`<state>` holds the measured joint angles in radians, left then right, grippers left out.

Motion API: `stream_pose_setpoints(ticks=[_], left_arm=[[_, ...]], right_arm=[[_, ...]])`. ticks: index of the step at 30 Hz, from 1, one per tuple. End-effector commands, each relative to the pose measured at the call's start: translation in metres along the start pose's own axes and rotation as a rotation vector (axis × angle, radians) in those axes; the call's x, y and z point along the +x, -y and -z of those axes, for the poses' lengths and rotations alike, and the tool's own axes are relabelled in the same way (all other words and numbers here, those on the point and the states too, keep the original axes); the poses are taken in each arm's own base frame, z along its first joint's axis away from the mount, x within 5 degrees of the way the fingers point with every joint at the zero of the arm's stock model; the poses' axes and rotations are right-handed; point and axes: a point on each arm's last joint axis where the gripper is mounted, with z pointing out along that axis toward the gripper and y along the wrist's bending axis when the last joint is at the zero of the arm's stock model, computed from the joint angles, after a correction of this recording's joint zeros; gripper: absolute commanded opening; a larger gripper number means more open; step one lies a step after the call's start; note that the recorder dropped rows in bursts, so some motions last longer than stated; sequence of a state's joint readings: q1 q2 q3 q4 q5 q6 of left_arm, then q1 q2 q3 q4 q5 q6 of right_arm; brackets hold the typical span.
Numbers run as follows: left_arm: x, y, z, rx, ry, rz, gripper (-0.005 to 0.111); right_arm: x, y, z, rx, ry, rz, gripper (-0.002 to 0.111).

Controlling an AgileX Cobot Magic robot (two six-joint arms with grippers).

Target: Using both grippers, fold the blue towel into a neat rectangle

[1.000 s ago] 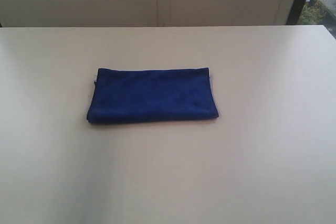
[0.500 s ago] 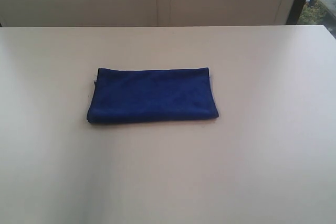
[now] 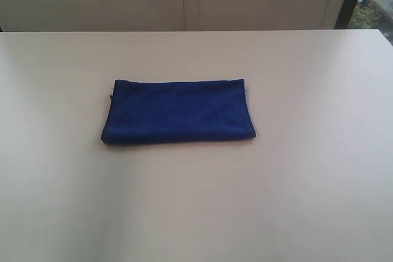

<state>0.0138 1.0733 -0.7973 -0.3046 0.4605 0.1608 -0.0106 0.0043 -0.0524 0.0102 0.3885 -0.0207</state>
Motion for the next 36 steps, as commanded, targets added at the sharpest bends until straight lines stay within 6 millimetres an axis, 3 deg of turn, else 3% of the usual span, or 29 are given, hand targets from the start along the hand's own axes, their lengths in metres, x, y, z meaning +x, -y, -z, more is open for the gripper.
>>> stream_pose_setpoints(ticks=[1, 36], left_arm=[[0.0017, -0.0002, 0.0013, 0.002, 0.000, 0.005, 0.000], [0.0017, -0.0002, 0.0013, 0.002, 0.000, 0.005, 0.000]], right_arm=[[0.0111, 0.0006, -0.0040, 0.010, -0.021, 0.005, 0.000], [0.0129, 0.0006, -0.0054, 0.010, -0.009, 0.005, 0.000]])
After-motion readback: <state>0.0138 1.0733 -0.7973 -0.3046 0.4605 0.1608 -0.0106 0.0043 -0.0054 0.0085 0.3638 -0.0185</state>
